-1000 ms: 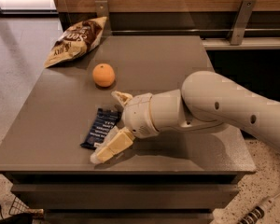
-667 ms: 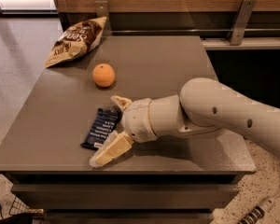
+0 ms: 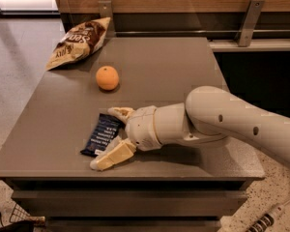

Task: Move rxbar blueberry near brown chip bag

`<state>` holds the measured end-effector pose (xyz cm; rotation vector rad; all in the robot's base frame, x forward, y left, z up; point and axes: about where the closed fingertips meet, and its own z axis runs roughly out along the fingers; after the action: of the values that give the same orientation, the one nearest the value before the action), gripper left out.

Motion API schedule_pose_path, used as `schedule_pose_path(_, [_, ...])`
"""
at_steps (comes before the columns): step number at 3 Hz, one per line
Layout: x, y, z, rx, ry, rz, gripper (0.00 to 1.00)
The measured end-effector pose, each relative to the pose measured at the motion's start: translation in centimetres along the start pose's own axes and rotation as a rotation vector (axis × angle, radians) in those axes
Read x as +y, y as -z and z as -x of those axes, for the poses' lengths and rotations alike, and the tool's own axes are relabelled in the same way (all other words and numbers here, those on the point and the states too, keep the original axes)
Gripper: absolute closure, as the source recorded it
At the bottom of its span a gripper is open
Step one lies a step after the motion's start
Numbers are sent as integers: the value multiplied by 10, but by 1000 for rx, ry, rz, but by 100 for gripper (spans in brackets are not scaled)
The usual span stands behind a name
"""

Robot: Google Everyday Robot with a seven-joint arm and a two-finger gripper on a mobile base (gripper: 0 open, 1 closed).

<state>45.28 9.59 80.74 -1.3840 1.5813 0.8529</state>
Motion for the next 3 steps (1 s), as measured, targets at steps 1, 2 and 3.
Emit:
schedule_pose_path(1, [1,-1,1,0,2,2,60])
schedule_pose_path(2, [1,0,3,0,2,2,83])
schedule_pose_path(3, [1,0,3,0,2,2,100])
